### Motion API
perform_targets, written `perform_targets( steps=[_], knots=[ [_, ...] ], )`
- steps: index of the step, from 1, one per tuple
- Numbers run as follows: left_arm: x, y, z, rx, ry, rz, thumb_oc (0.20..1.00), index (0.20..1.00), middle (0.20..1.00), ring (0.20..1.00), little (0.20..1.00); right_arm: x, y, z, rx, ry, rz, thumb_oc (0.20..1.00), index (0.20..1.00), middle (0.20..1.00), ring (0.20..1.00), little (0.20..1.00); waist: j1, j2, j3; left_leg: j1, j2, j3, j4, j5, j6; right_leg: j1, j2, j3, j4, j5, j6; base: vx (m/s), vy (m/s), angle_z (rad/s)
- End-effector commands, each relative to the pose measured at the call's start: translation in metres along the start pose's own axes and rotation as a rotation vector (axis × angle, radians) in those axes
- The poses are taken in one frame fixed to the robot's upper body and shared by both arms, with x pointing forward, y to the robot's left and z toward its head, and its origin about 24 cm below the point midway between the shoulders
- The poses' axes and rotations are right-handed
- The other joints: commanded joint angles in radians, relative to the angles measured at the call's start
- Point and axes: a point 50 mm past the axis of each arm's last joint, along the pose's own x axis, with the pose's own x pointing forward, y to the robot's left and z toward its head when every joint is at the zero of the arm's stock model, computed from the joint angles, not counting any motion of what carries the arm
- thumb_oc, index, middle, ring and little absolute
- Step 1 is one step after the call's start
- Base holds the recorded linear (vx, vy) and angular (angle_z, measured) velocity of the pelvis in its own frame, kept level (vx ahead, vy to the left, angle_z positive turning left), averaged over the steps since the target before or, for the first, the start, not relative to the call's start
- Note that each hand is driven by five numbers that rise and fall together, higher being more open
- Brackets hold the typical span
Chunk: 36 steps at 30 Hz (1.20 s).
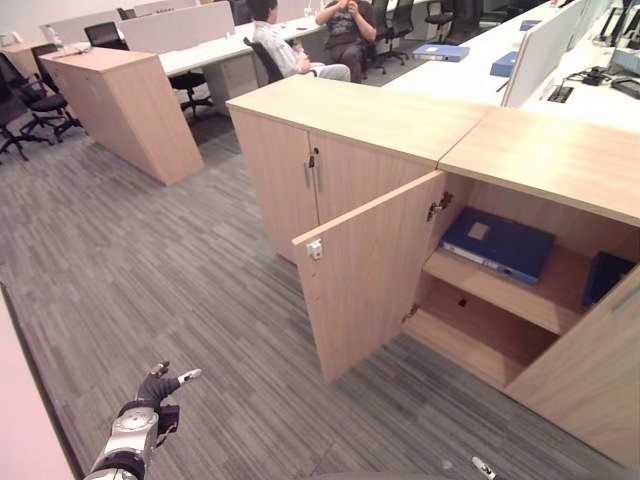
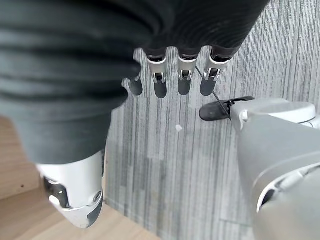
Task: Put the empty folder in the office cabinet
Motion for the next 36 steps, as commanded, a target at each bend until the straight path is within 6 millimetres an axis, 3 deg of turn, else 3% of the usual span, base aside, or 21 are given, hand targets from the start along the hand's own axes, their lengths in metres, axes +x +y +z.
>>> perform_targets(
  steps=[1,4,5,7,10,12,14,17,18,19,21,22,23,25,28,29,32,33,34,35,36],
  knots=[
    [0.007,0.013,0.035,0.021,-0.110,0.054,1.000,1.000,1.000,1.000,1.000,0.002,-0.001,0.011,-0.017,-0.003,-0.013,1.000,1.000,1.000,1.000,1.000,0.024,0.052,-0.016,-0.023,0.019,-0.041,0.013,-0.091,0.026,-0.022,-0.047,0.006,0.017,0.209,0.050,0.00,0.013,-0.09],
    [0.008,0.008,0.063,0.033,-0.211,0.035,1.000,1.000,1.000,1.000,1.000,0.002,-0.002,0.010,-0.026,0.003,-0.013,1.000,1.000,1.000,1.000,1.000,0.021,0.048,-0.019,-0.022,0.016,-0.038,0.013,-0.094,0.030,-0.023,-0.051,0.002,0.013,0.230,0.050,0.00,0.025,-0.07],
    [0.005,0.003,0.089,0.033,-0.314,0.014,1.000,1.000,1.000,1.000,1.000,0.002,-0.002,0.009,-0.035,0.009,-0.010,1.000,1.000,1.000,1.000,1.000,0.018,0.046,-0.020,-0.020,0.013,-0.036,0.013,-0.096,0.032,-0.023,-0.054,0.001,0.008,0.257,0.050,0.00,0.035,-0.04],
    [0.004,0.002,0.104,0.034,-0.359,0.015,1.000,1.000,1.000,1.000,1.000,0.002,-0.001,0.009,-0.045,0.014,-0.007,1.000,1.000,1.000,1.000,1.000,0.013,0.046,-0.020,-0.020,0.011,-0.035,0.013,-0.094,0.035,-0.028,-0.055,0.011,0.013,0.279,0.050,0.00,0.045,-0.01],
    [0.001,0.005,0.119,0.047,-0.411,0.024,1.000,1.000,1.000,1.000,1.000,0.001,-0.001,0.008,-0.056,0.015,-0.001,1.000,1.000,1.000,1.000,1.000,0.006,0.049,-0.022,-0.014,0.004,-0.032,0.013,-0.099,0.044,-0.032,-0.063,0.021,0.028,0.270,0.050,0.00,0.084,-0.10],
    [0.001,0.009,0.126,0.051,-0.423,0.037,1.000,1.000,1.000,1.000,1.000,0.002,-0.001,0.012,-0.073,0.008,0.003,1.000,1.000,1.000,1.000,1.000,0.001,0.054,-0.002,0.000,-0.007,-0.031,0.013,-0.100,0.057,-0.062,-0.087,0.029,0.104,0.294,0.050,0.01,0.126,-0.18],
    [0.003,0.010,0.127,0.057,-0.409,0.044,1.000,1.000,1.000,1.000,1.000,0.002,0.001,0.013,-0.079,0.005,0.008,1.000,1.000,1.000,1.000,1.000,-0.002,0.074,0.022,0.026,0.002,-0.027,0.013,-0.117,0.061,-0.080,-0.093,0.028,0.191,0.267,0.050,0.05,0.133,-0.24],
    [0.006,0.013,0.121,0.033,-0.370,0.062,1.000,1.000,1.000,1.000,1.000,0.002,0.008,0.011,-0.094,0.012,0.031,1.000,1.000,1.000,1.000,1.000,-0.020,0.096,0.046,0.047,0.029,-0.007,0.013,-0.125,0.057,-0.146,-0.021,0.040,0.281,0.078,0.020,0.05,0.047,-0.18],
    [0.006,0.013,0.121,0.033,-0.370,0.062,1.000,1.000,1.000,1.000,1.000,0.002,0.008,0.011,-0.094,0.012,0.031,1.000,1.000,1.000,1.000,1.000,-0.019,0.096,0.046,0.047,0.029,-0.007,0.013,-0.125,0.057,-0.147,-0.021,0.041,0.282,0.077,0.020,0.07,-0.058,-0.02],
    [0.008,0.015,0.119,0.040,-0.348,0.075,1.000,1.000,1.000,1.000,1.000,0.003,0.011,0.013,-0.100,0.007,0.037,1.000,1.000,1.000,1.000,1.000,-0.030,0.103,0.056,0.051,0.042,0.003,0.013,-0.122,0.051,-0.194,0.060,0.043,0.245,0.001,0.001,0.01,-0.111,0.05],
    [0.010,0.019,0.119,0.094,-0.323,0.110,1.000,1.000,1.000,1.000,1.000,0.003,0.019,0.019,-0.110,-0.011,0.051,1.000,1.000,1.000,1.000,1.000,-0.047,0.090,0.078,0.056,0.040,0.009,0.013,-0.111,0.045,-0.270,0.159,0.065,0.169,0.026,-0.015,0.02,-0.135,-0.15],
    [0.010,0.019,0.119,0.094,-0.324,0.110,1.000,1.000,1.000,1.000,1.000,0.003,0.019,0.019,-0.110,-0.011,0.051,1.000,1.000,1.000,1.000,1.000,-0.044,0.091,0.079,0.057,0.042,0.011,0.013,-0.112,0.044,-0.269,0.162,0.066,0.167,0.027,-0.016,0.20,-0.232,-0.39],
    [0.013,0.028,0.116,0.144,-0.287,0.146,1.000,1.000,1.000,1.000,1.000,0.003,0.024,0.020,-0.079,-0.022,0.060,1.000,1.000,1.000,1.000,1.000,-0.058,0.068,0.091,0.079,0.032,-0.013,0.013,-0.131,0.030,-0.271,0.233,0.103,0.031,0.043,-0.007,0.17,-0.182,-0.21],
    [0.013,0.033,0.111,0.135,-0.262,0.159,1.000,1.000,1.000,1.000,1.000,0.003,0.023,0.018,-0.073,-0.017,0.055,1.000,1.000,1.000,1.000,1.000,-0.058,0.063,0.085,0.087,0.037,-0.022,0.013,-0.140,0.026,-0.251,0.249,0.109,0.013,0.047,-0.016,0.22,-0.208,0.22],
    [0.015,0.043,0.083,0.090,-0.154,0.170,1.000,1.000,1.000,1.000,1.000,0.003,0.011,0.018,-0.058,-0.011,0.023,1.000,1.000,1.000,1.000,1.000,-0.068,0.080,0.025,0.119,0.103,-0.013,0.015,-0.160,0.002,-0.174,0.315,0.107,-0.059,0.022,-0.041,0.35,-0.250,0.52],
    [0.015,0.043,0.083,0.090,-0.154,0.171,1.000,1.000,1.000,1.000,1.000,0.003,0.011,0.018,-0.058,-0.011,0.023,1.000,1.000,1.000,1.000,1.000,-0.068,0.078,0.024,0.117,0.101,-0.014,0.014,-0.157,0.003,-0.176,0.313,0.107,-0.061,0.024,-0.042,0.29,-0.236,0.30],
    [0.015,0.051,0.074,0.053,-0.106,0.184,1.000,1.000,1.000,1.000,1.000,0.003,0.005,0.025,-0.054,-0.033,-0.001,1.000,1.000,1.000,1.000,1.000,-0.070,0.073,0.022,0.059,0.147,0.009,0.220,-0.217,-0.033,-0.115,0.351,0.114,-0.072,-0.031,-0.076,0.16,-0.211,0.19],
    [0.015,0.051,0.074,0.053,-0.107,0.184,1.000,1.000,1.000,1.000,1.000,0.003,0.005,0.025,-0.053,-0.033,0.000,1.000,1.000,1.000,1.000,1.000,-0.072,0.069,0.019,0.050,0.143,0.007,0.225,-0.216,-0.032,-0.120,0.347,0.113,-0.072,-0.029,-0.076,0.06,-0.138,0.09],
    [0.015,0.052,0.075,0.035,-0.109,0.190,1.000,1.000,1.000,1.000,1.000,0.003,0.006,0.029,-0.052,-0.047,0.000,1.000,1.000,1.000,1.000,1.000,-0.068,0.068,0.033,0.012,0.151,0.018,0.323,-0.212,-0.044,-0.099,0.351,0.109,-0.075,-0.039,-0.087,0.03,-0.176,-0.04],
    [0.016,0.051,0.075,0.014,-0.099,0.189,1.000,1.000,1.000,1.000,1.000,0.003,0.007,0.037,-0.042,-0.068,0.000,1.000,1.000,1.000,1.000,1.000,-0.062,0.062,0.055,-0.092,0.174,0.020,0.523,-0.166,-0.065,-0.067,0.354,0.101,-0.079,-0.066,-0.115,0.04,-0.176,-0.10],
    [0.016,0.051,0.075,0.014,-0.099,0.189,1.000,1.000,1.000,1.000,1.000,0.003,0.007,0.037,-0.042,-0.068,0.000,1.000,1.000,1.000,1.000,1.000,-0.062,0.062,0.055,-0.092,0.175,0.020,0.523,-0.166,-0.065,-0.067,0.354,0.100,-0.079,-0.066,-0.115,0.12,-0.166,0.03]
  ],
)
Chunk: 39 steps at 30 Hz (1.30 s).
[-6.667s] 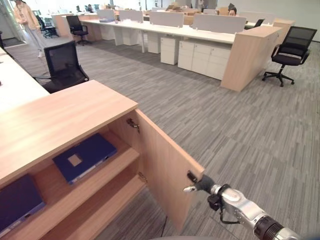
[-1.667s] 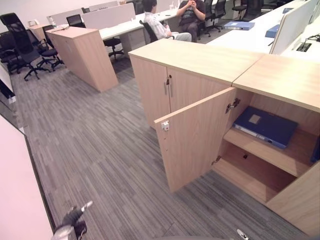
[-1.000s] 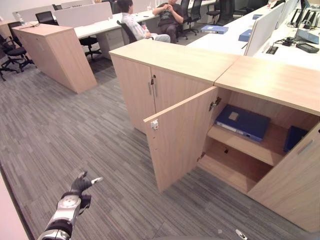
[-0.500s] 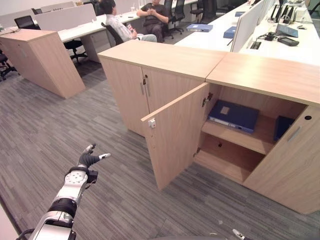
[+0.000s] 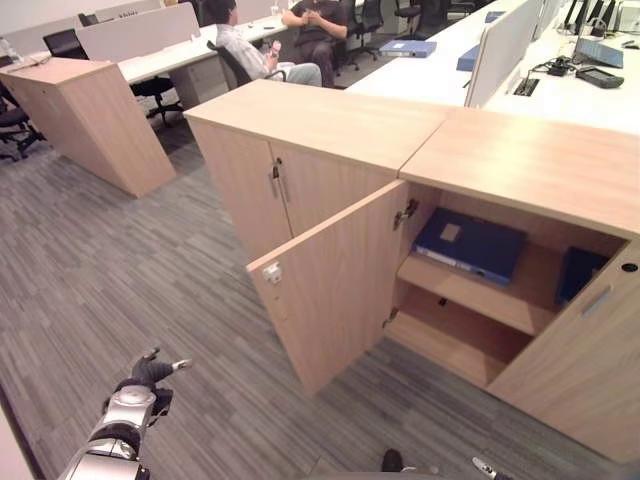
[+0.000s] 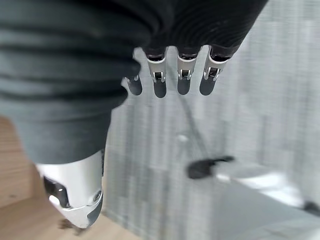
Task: Put the empty folder in the office cabinet
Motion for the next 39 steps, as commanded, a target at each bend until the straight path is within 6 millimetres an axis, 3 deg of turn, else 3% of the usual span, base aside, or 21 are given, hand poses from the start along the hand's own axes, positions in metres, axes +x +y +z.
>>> perform_targets(
  steps=[1,3,5,6,8,9,12,17,23,27,30,39],
  knots=[
    [0.006,0.034,0.051,-0.092,-0.124,0.095,1.000,1.000,1.000,1.000,1.000,0.001,0.009,0.021,0.049,-0.061,0.014,1.000,1.000,1.000,1.000,1.000,-0.014,-0.017,0.042,-0.106,0.013,0.054,0.238,-0.053,-0.012,0.042,-0.041,0.006,0.000,-0.106,0.117,0.05,-0.055,0.12],
    [0.006,0.038,0.049,-0.095,-0.112,0.100,1.000,1.000,1.000,1.000,1.000,0.002,0.009,0.027,0.039,-0.077,0.017,1.000,1.000,1.000,1.000,1.000,0.005,-0.043,0.052,-0.137,0.001,0.061,0.187,-0.049,0.004,0.045,-0.062,0.016,0.000,-0.101,0.110,0.09,-0.028,-0.09],
    [0.006,0.046,0.043,-0.104,-0.097,0.112,1.000,1.000,1.000,1.000,1.000,0.002,0.006,0.032,0.014,-0.088,0.013,1.000,1.000,1.000,1.000,1.000,0.020,-0.052,0.055,-0.156,-0.001,0.003,0.069,-0.001,-0.005,0.054,-0.068,0.039,0.000,-0.106,0.113,0.14,0.050,-0.30],
    [0.005,0.047,0.040,-0.108,-0.094,0.112,1.000,1.000,1.000,1.000,1.000,0.001,0.005,0.032,0.011,-0.089,0.011,1.000,1.000,1.000,1.000,1.000,0.023,-0.049,0.054,-0.160,0.003,-0.026,0.001,0.041,-0.009,0.055,-0.067,0.042,0.000,-0.111,0.112,0.08,0.069,-0.46],
    [0.005,0.048,0.038,-0.112,-0.091,0.112,1.000,1.000,1.000,1.000,1.000,0.001,0.003,0.032,0.009,-0.090,0.008,1.000,1.000,1.000,1.000,1.000,0.026,-0.045,0.052,-0.168,0.009,-0.055,-0.047,0.067,-0.013,0.057,-0.065,0.046,0.000,-0.116,0.112,0.07,0.058,-0.38],
    [0.004,0.051,0.035,-0.112,-0.088,0.115,1.000,1.000,1.000,1.000,1.000,0.001,0.001,0.030,0.012,-0.088,-0.001,1.000,1.000,1.000,1.000,1.000,0.030,-0.031,0.052,-0.173,0.013,-0.100,-0.138,0.103,-0.020,0.071,-0.060,0.052,0.000,-0.125,0.114,0.08,0.082,-0.26],
    [0.003,0.054,0.022,-0.109,-0.046,0.122,1.000,1.000,1.000,1.000,1.000,0.001,-0.001,0.022,0.010,-0.072,0.007,1.000,1.000,1.000,1.000,1.000,0.024,0.005,0.033,-0.109,0.032,-0.105,-0.245,0.141,-0.034,0.081,-0.043,0.058,0.000,-0.131,0.118,0.13,0.127,-0.28],
    [0.001,0.049,0.011,-0.090,-0.025,0.101,1.000,1.000,1.000,1.000,1.000,0.000,-0.007,0.003,0.026,-0.016,-0.002,1.000,1.000,1.000,1.000,1.000,0.020,0.020,-0.004,-0.053,0.011,-0.102,-0.272,0.127,-0.032,0.089,-0.060,0.071,0.000,-0.132,0.126,0.11,0.131,-0.10],
    [0.000,0.039,0.000,-0.071,-0.010,0.067,1.000,1.000,1.000,1.000,1.000,0.000,0.004,-0.004,0.006,0.005,0.034,1.000,1.000,1.000,1.000,1.000,0.027,0.013,-0.014,-0.030,-0.005,-0.086,-0.272,0.102,-0.018,0.094,-0.076,0.085,0.000,-0.125,0.138,0.07,0.082,-0.06],
    [-0.001,0.016,-0.004,-0.024,-0.017,-0.004,1.000,1.000,1.000,1.000,1.000,0.000,0.008,-0.003,-0.012,0.000,0.047,1.000,1.000,1.000,1.000,1.000,0.031,0.005,-0.019,-0.029,-0.010,-0.085,-0.272,0.093,-0.011,0.089,-0.082,0.087,0.000,-0.123,0.144,0.03,0.049,-0.05],
    [-0.004,-0.012,0.004,0.032,-0.076,-0.094,1.000,1.000,1.000,1.000,1.000,0.000,0.011,-0.001,-0.025,-0.009,0.056,1.000,1.000,1.000,1.000,1.000,0.031,-0.003,-0.017,-0.028,-0.011,-0.085,-0.272,0.090,-0.008,0.091,-0.083,0.087,0.000,-0.123,0.146,0.00,0.000,0.00],
    [-0.027,-0.094,0.052,0.052,-0.329,-0.329,1.000,1.000,1.000,1.000,1.000,0.000,0.023,-0.001,-0.078,-0.008,0.075,1.000,1.000,1.000,1.000,1.000,0.022,-0.028,-0.016,-0.027,-0.009,-0.092,-0.272,0.078,-0.001,0.087,-0.081,0.088,0.000,-0.132,0.148,0.00,0.000,0.00]
  ],
)
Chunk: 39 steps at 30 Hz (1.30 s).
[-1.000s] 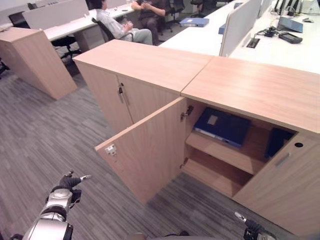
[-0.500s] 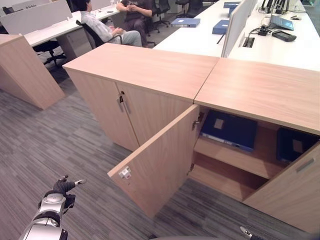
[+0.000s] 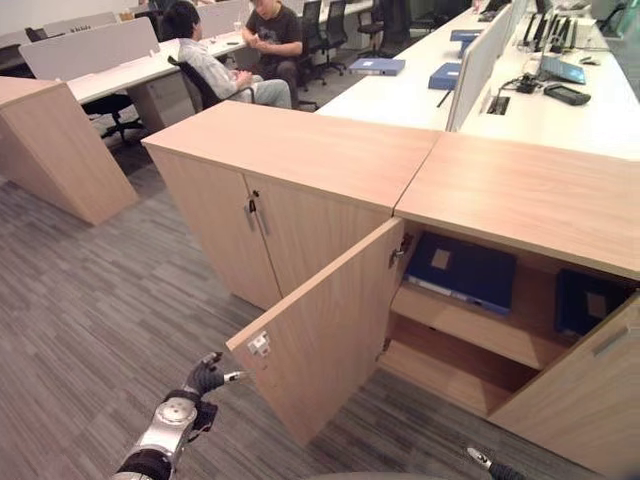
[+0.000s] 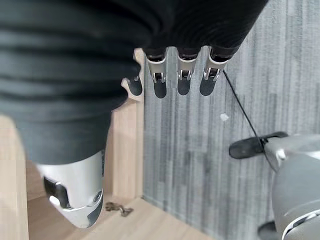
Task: Put the empty folder in the office cabinet
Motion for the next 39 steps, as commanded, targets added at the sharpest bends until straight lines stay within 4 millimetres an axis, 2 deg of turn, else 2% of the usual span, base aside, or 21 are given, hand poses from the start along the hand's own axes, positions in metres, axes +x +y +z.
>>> perform_targets(
  steps=[1,4,5,6,8,9,10,12,13,14,18,19,20,23,25,26,29,35,39],
  knots=[
    [0.014,0.006,0.042,0.006,-0.128,0.028,1.000,1.000,1.000,1.000,1.000,0.001,0.014,0.001,-0.047,0.004,0.021,1.000,1.000,1.000,1.000,1.000,0.002,-0.021,0.010,-0.012,0.030,-0.011,0.005,-0.088,0.013,-0.049,-0.043,-0.029,0.007,-0.016,0.066,0.00,0.000,0.00],
    [0.018,-0.013,0.068,0.024,-0.211,-0.024,1.000,1.000,1.000,1.000,1.000,0.001,0.018,-0.002,-0.060,0.012,0.027,1.000,1.000,1.000,1.000,1.000,-0.008,-0.027,0.009,-0.012,0.032,-0.010,0.005,-0.090,0.013,-0.051,-0.042,-0.025,0.007,-0.017,0.066,0.00,0.000,0.00],
    [0.021,-0.015,0.084,0.059,-0.251,-0.027,1.000,1.000,1.000,1.000,1.000,0.001,0.021,-0.005,-0.064,0.021,0.032,1.000,1.000,1.000,1.000,1.000,-0.017,-0.031,0.007,-0.012,0.034,-0.005,0.005,-0.093,0.013,-0.054,-0.041,-0.021,0.007,-0.017,0.067,0.00,0.000,0.00],
    [0.021,-0.015,0.084,0.060,-0.251,-0.027,1.000,1.000,1.000,1.000,1.000,0.001,0.021,-0.005,-0.063,0.020,0.032,1.000,1.000,1.000,1.000,1.000,-0.017,-0.031,0.007,-0.012,0.034,-0.004,0.005,-0.093,0.013,-0.054,-0.041,-0.020,0.007,-0.017,0.067,0.00,-0.010,-0.03],
    [0.027,-0.007,0.123,0.173,-0.329,0.031,1.000,1.000,1.000,1.000,1.000,0.000,0.020,-0.014,-0.072,0.048,0.033,1.000,1.000,1.000,1.000,1.000,-0.037,-0.039,0.003,-0.010,0.036,0.004,0.005,-0.096,0.012,-0.057,-0.039,-0.012,0.007,-0.014,0.070,0.00,-0.007,-0.07],
    [0.027,-0.007,0.123,0.173,-0.329,0.031,1.000,1.000,1.000,1.000,1.000,0.000,0.020,-0.014,-0.072,0.048,0.033,1.000,1.000,1.000,1.000,1.000,-0.037,-0.039,0.004,-0.010,0.036,0.004,0.005,-0.096,0.012,-0.057,-0.039,-0.012,0.007,-0.014,0.070,-0.01,-0.008,-0.06],
    [0.027,-0.003,0.147,0.236,-0.391,0.060,1.000,1.000,1.000,1.000,1.000,0.000,0.020,-0.013,-0.072,0.048,0.032,1.000,1.000,1.000,1.000,1.000,-0.045,-0.042,0.002,-0.010,0.036,0.006,0.005,-0.097,0.012,-0.059,-0.038,-0.008,0.007,-0.011,0.071,-0.01,-0.005,-0.07],
    [0.023,-0.005,0.175,0.295,-0.486,0.068,1.000,1.000,1.000,1.000,1.000,0.000,0.022,-0.013,-0.064,0.044,0.033,1.000,1.000,1.000,1.000,1.000,-0.053,-0.044,0.003,-0.010,0.037,0.009,0.005,-0.099,0.012,-0.063,-0.037,-0.004,0.007,-0.007,0.073,-0.01,-0.002,-0.03],
    [0.023,-0.005,0.175,0.295,-0.486,0.068,1.000,1.000,1.000,1.000,1.000,0.000,0.022,-0.012,-0.064,0.044,0.034,1.000,1.000,1.000,1.000,1.000,-0.053,-0.044,0.003,-0.009,0.037,0.010,0.005,-0.099,0.012,-0.063,-0.037,-0.004,0.007,-0.007,0.073,-0.02,-0.001,-0.08],
    [0.017,-0.013,0.194,0.314,-0.565,0.047,1.000,1.000,1.000,1.000,1.000,0.000,0.023,-0.013,-0.056,0.046,0.036,1.000,1.000,1.000,1.000,1.000,-0.056,-0.046,0.005,-0.010,0.037,0.012,0.005,-0.100,0.012,-0.066,-0.036,-0.002,0.007,-0.005,0.074,-0.02,-0.001,-0.10],
    [0.001,-0.047,0.225,0.341,-0.718,-0.071,1.000,1.000,1.000,1.000,1.000,0.001,0.030,-0.012,-0.048,0.041,0.047,1.000,1.000,1.000,1.000,1.000,-0.062,-0.051,0.007,-0.011,0.040,0.019,0.005,-0.104,0.015,-0.074,-0.036,0.005,0.007,-0.004,0.076,-0.02,0.001,-0.05],
    [-0.004,-0.060,0.231,0.345,-0.754,-0.116,1.000,1.000,1.000,1.000,1.000,0.001,0.032,-0.011,-0.047,0.040,0.053,1.000,1.000,1.000,1.000,1.000,-0.065,-0.052,0.009,-0.013,0.039,0.019,0.005,-0.104,0.015,-0.076,-0.036,0.005,0.007,-0.004,0.076,-0.04,0.013,0.00],
    [-0.025,-0.094,0.248,0.316,-0.877,-0.266,1.000,1.000,1.000,1.000,1.000,0.001,0.039,-0.011,-0.025,0.038,0.061,1.000,1.000,1.000,1.000,1.000,-0.070,-0.057,0.013,-0.012,0.037,0.018,0.005,-0.107,0.018,-0.074,-0.037,0.004,0.007,-0.004,0.077,-0.04,0.012,0.01],
    [-0.038,-0.117,0.254,0.268,-0.926,-0.374,1.000,1.000,1.000,1.000,1.000,0.001,0.045,-0.009,0.000,0.033,0.065,1.000,1.000,1.000,1.000,1.000,-0.075,-0.061,0.015,-0.014,0.036,0.020,0.005,-0.108,0.019,-0.074,-0.037,0.007,0.007,-0.005,0.077,-0.01,0.004,0.02],
    [-0.054,-0.142,0.254,0.220,-0.959,-0.514,1.000,1.000,1.000,1.000,1.000,0.001,0.048,-0.004,0.024,0.014,0.056,1.000,1.000,1.000,1.000,1.000,-0.078,-0.067,0.023,-0.018,0.035,0.018,0.005,-0.109,0.021,-0.079,-0.037,0.010,0.007,0.000,0.079,-0.02,0.011,0.05],
    [-0.054,-0.142,0.254,0.220,-0.959,-0.514,1.000,1.000,1.000,1.000,1.000,0.001,0.048,-0.004,0.024,0.014,0.056,1.000,1.000,1.000,1.000,1.000,-0.078,-0.067,0.023,-0.018,0.035,0.018,0.005,-0.109,0.021,-0.079,-0.037,0.011,0.007,0.000,0.079,-0.02,0.015,0.05],
    [-0.066,-0.158,0.252,0.189,-0.965,-0.629,1.000,1.000,1.000,1.000,1.000,0.001,0.042,-0.011,0.045,0.042,0.025,1.000,1.000,1.000,1.000,1.000,-0.085,-0.071,0.031,-0.023,0.035,0.020,0.005,-0.111,0.023,-0.086,-0.036,0.013,0.007,0.000,0.081,-0.01,0.006,-0.05],
    [-0.076,-0.168,0.249,0.197,-0.968,-0.723,1.000,1.000,1.000,1.000,1.000,-0.001,0.034,-0.026,0.089,0.069,-0.001,1.000,1.000,1.000,1.000,1.000,-0.097,-0.084,0.047,-0.035,0.035,0.023,0.005,-0.108,0.024,-0.101,-0.034,0.021,0.007,0.006,0.083,-0.02,0.000,-0.15],
    [-0.082,-0.173,0.249,0.229,-0.972,-0.782,1.000,1.000,1.000,1.000,1.000,-0.006,0.017,-0.047,0.069,0.115,-0.038,1.000,1.000,1.000,1.000,1.000,-0.106,-0.096,0.054,-0.044,0.034,0.030,0.005,-0.108,0.025,-0.113,-0.034,0.032,0.007,0.011,0.085,-0.02,-0.007,-0.14]
  ],
)
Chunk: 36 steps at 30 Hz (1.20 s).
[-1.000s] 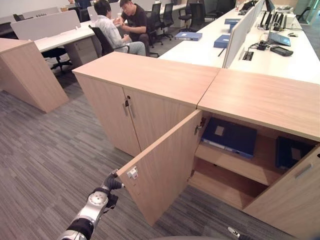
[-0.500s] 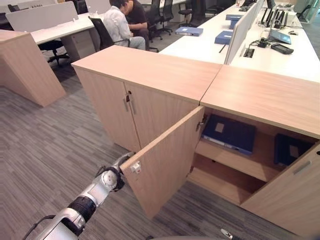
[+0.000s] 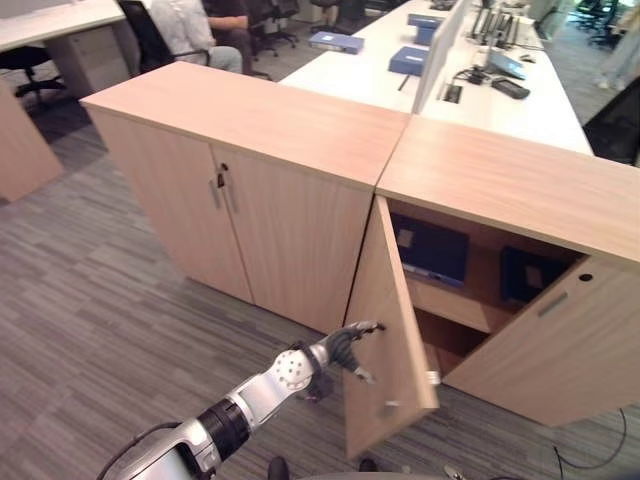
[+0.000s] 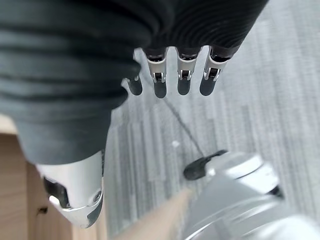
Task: Put the empty folder in the office cabinet
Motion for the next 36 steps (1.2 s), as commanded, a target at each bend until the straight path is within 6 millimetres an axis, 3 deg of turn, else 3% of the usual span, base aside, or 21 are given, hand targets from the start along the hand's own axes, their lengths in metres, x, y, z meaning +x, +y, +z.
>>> perform_targets(
  steps=[1,4,5,6,8,11,13,16,19,20,21,24,26,31,36],
  knots=[
    [0.021,0.021,0.073,0.024,-0.291,-0.008,1.000,1.000,1.000,1.000,1.000,0.000,-0.010,0.000,-0.003,0.005,-0.036,1.000,1.000,1.000,1.000,1.000,-0.003,0.010,0.008,0.025,0.063,-0.046,0.011,-0.129,-0.005,-0.007,0.006,-0.032,0.007,-0.051,0.039,0.00,-0.006,-0.13],
    [0.022,0.014,0.072,0.031,-0.278,-0.072,1.000,1.000,1.000,1.000,1.000,-0.008,-0.034,-0.042,-0.194,0.178,-0.077,1.000,1.000,1.000,1.000,1.000,0.009,0.004,0.009,0.019,0.059,-0.050,0.011,-0.132,-0.003,-0.006,0.002,-0.043,0.007,-0.051,0.041,0.00,-0.004,-0.04],
    [0.022,0.013,0.072,0.030,-0.278,-0.072,1.000,1.000,1.000,1.000,1.000,-0.008,-0.034,-0.042,-0.195,0.179,-0.076,1.000,1.000,1.000,1.000,1.000,0.007,0.004,0.007,0.018,0.058,-0.051,0.011,-0.132,-0.003,-0.006,0.001,-0.044,0.007,-0.051,0.041,0.00,-0.010,0.14],
    [0.023,0.011,0.069,0.034,-0.264,-0.094,1.000,1.000,1.000,1.000,1.000,-0.017,-0.046,-0.075,-0.401,0.321,-0.047,1.000,1.000,1.000,1.000,1.000,0.015,0.001,0.009,0.013,0.055,-0.055,0.011,-0.131,-0.001,-0.006,-0.002,-0.051,0.007,-0.052,0.041,0.00,-0.012,0.24],
    [0.024,0.012,0.067,0.050,-0.250,-0.097,1.000,1.000,1.000,1.000,1.000,-0.031,-0.057,-0.110,-0.608,0.472,0.012,1.000,1.000,1.000,1.000,1.000,0.023,-0.002,0.012,0.009,0.053,-0.059,0.011,-0.131,0.000,-0.004,-0.005,-0.061,0.007,-0.051,0.041,0.00,-0.020,0.22],
    [0.024,0.016,0.062,0.081,-0.229,-0.073,1.000,1.000,1.000,1.000,1.000,-0.043,-0.064,-0.135,-0.719,0.561,0.063,1.000,1.000,1.000,1.000,1.000,0.023,-0.006,0.013,0.006,0.051,-0.062,0.011,-0.131,0.000,-0.004,-0.008,-0.066,0.007,-0.053,0.041,0.00,-0.015,0.10],
    [0.022,0.025,0.059,0.157,-0.217,-0.025,1.000,1.000,1.000,1.000,1.000,-0.043,-0.061,-0.138,-0.704,0.552,0.073,1.000,1.000,1.000,1.000,1.000,0.022,-0.009,0.011,0.008,0.050,-0.063,0.011,-0.132,0.000,-0.002,-0.008,-0.065,0.007,-0.054,0.041,0.00,-0.009,0.03],
    [0.018,0.033,0.042,0.109,-0.158,0.039,1.000,1.000,1.000,1.000,1.000,-0.037,-0.052,-0.129,-0.683,0.501,0.091,1.000,1.000,1.000,1.000,1.000,0.024,-0.009,0.015,0.009,0.051,-0.062,0.011,-0.132,0.000,-0.003,-0.006,-0.061,0.007,-0.055,0.040,-0.01,-0.011,-0.03],
    [-0.002,0.059,-0.015,0.063,0.071,0.226,1.000,1.000,1.000,1.000,1.000,-0.023,-0.025,-0.103,-0.692,0.390,0.149,1.000,1.000,1.000,1.000,1.000,0.039,-0.013,0.019,0.016,0.054,-0.062,0.011,-0.132,0.001,-0.005,-0.001,-0.050,0.007,-0.055,0.036,-0.02,-0.051,-0.08],
    [-0.016,0.068,-0.036,0.039,0.150,0.297,1.000,1.000,1.000,1.000,1.000,-0.015,-0.010,-0.080,-0.692,0.303,0.171,1.000,1.000,1.000,1.000,1.000,0.045,-0.014,0.019,0.021,0.056,-0.059,0.011,-0.132,0.001,-0.007,0.003,-0.042,0.007,-0.055,0.034,-0.01,-0.042,-0.23],
    [-0.016,0.068,-0.036,0.039,0.150,0.298,1.000,1.000,1.000,1.000,1.000,-0.015,-0.010,-0.080,-0.692,0.303,0.171,1.000,1.000,1.000,1.000,1.000,0.045,-0.014,0.019,0.021,0.056,-0.058,0.011,-0.132,0.001,-0.007,0.003,-0.042,0.007,-0.055,0.034,-0.01,-0.039,-0.26],
    [-0.044,0.078,-0.062,-0.063,0.223,0.409,1.000,1.000,1.000,1.000,1.000,-0.006,0.011,-0.045,-0.661,0.171,0.197,1.000,1.000,1.000,1.000,1.000,0.057,-0.014,0.020,0.026,0.059,-0.049,0.011,-0.131,0.000,-0.010,0.008,-0.030,0.007,-0.054,0.030,-0.01,-0.034,-0.09],
    [-0.064,0.076,-0.080,-0.120,0.273,0.450,1.000,1.000,1.000,1.000,1.000,-0.005,0.018,-0.037,-0.658,0.146,0.208,1.000,1.000,1.000,1.000,1.000,0.066,-0.012,0.018,0.028,0.061,-0.047,0.011,-0.132,-0.001,-0.008,0.010,-0.028,0.007,-0.055,0.028,0.01,-0.038,-0.08],
    [-0.115,0.047,-0.139,-0.414,0.459,0.551,1.000,1.000,1.000,1.000,1.000,-0.003,0.032,-0.023,-0.758,0.121,0.247,1.000,1.000,1.000,1.000,1.000,0.093,-0.009,0.010,0.027,0.067,-0.053,0.011,-0.128,-0.006,-0.002,0.017,-0.036,0.007,-0.061,0.019,0.02,-0.040,-0.01],
    [-0.168,-0.018,-0.208,-0.855,0.804,0.710,1.000,1.000,1.000,1.000,1.000,-0.002,0.055,0.001,-0.863,0.057,0.280,1.000,1.000,1.000,1.000,1.000,0.116,-0.019,-0.002,0.025,0.079,-0.053,0.011,-0.116,-0.014,-0.001,0.033,-0.038,0.007,-0.061,0.007,0.00,-0.060,0.05]
  ],
)
